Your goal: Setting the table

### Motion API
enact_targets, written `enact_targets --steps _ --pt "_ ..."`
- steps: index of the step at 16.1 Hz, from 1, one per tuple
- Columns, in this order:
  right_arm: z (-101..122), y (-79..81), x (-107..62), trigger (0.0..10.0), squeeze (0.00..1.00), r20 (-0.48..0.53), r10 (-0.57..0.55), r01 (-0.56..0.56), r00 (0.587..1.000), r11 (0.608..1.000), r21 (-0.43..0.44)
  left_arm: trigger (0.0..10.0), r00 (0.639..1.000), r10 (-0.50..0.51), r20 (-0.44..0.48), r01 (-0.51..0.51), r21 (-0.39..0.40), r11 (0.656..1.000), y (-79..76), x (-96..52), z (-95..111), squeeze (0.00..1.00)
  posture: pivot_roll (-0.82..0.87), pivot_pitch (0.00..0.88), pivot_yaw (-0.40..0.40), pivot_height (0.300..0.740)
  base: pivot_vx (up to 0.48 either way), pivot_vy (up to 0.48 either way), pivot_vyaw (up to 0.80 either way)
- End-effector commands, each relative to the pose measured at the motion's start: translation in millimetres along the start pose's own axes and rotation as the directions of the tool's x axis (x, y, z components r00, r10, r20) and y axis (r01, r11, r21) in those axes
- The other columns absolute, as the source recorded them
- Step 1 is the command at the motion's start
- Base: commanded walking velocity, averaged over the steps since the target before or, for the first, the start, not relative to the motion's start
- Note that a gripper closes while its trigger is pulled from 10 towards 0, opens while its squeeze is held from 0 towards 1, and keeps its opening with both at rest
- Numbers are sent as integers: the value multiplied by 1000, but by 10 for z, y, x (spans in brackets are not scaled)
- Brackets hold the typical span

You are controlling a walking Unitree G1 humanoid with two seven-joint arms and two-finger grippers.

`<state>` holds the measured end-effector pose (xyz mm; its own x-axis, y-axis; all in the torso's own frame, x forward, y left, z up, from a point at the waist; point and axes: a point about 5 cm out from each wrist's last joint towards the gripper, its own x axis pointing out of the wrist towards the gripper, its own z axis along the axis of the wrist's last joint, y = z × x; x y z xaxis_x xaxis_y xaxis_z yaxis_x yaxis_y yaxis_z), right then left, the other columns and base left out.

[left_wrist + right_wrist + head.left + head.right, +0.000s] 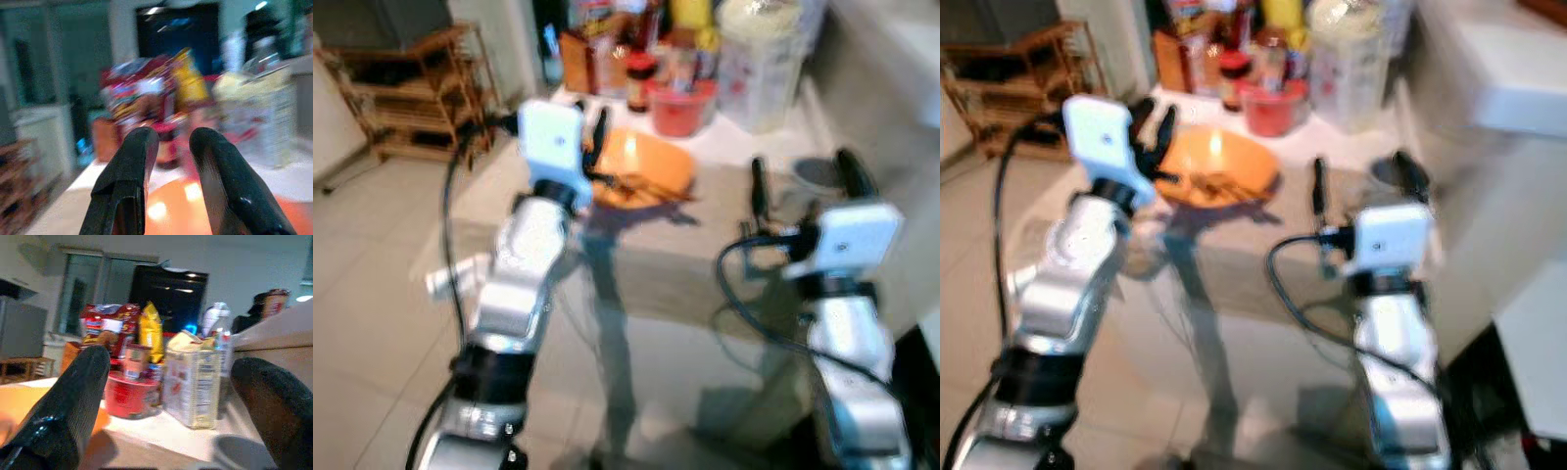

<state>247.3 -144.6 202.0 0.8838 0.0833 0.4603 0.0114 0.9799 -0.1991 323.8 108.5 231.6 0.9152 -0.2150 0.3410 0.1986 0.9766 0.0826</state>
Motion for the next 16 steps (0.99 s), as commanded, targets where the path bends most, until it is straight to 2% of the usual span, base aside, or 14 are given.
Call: enact_targets --steps 1,3,5,7,8,9,11,13,14,16 --pt "52 -70 7 10000 0 11 -23 24 1000 1000 -7 10000 1000 -2 8 2 -4 1000 -13 28 38 0 -31 0 27 718 0 0 0" --pt "41 -80 3 10000 0 2 -31 31 1000 999 -7 10000 1000 -27 -14 27 -17 999 -12 71 53 0 -29 0 24 718 0 0 0" --pt "22 -80 -4 10000 0 -8 -36 36 999 999 -5 10000 984 -49 -169 32 -100 994 60 269 22 0 -22 0 23 718 0 0 0" --pt "2 -72 -16 10000 0 -18 -38 37 999 999 -4 10000 982 -88 -164 57 -180 982 74 438 152 0 -20 0 28 718 0 0 0" --pt "-5 -72 -21 10000 0 -21 -39 39 999 999 -5 4784 982 -98 -160 67 -187 980 56 465 177 0 -20 0 28 718 0 0 0" --pt "-38 -68 -46 10000 0 -35 -39 39 999 999 -7 0 971 -146 -189 97 -246 965 -33 505 170 0 -24 0 34 718 0 0 0" --pt "-94 -65 -91 10000 0 -61 -39 38 997 999 -13 0 934 -211 -287 109 -334 936 -183 569 79 0 -34 0 40 718 0 0 0" --pt "-122 -75 -123 10000 0 -78 -36 34 996 999 -25 0 919 -272 -285 161 -358 920 -355 659 124 0 -49 0 38 718 0 0 0" --pt "-124 -83 -128 10000 0 -83 -34 32 996 999 -30 10000 918 -284 -278 169 -374 912 -421 692 141 1000 -60 0 35 718 0 0 0" --pt "-116 -89 -135 10000 0 -85 -27 23 996 999 -39 10000 908 -328 -262 207 -401 892 -546 719 168 1000 -72 0 32 718 0 0 0"
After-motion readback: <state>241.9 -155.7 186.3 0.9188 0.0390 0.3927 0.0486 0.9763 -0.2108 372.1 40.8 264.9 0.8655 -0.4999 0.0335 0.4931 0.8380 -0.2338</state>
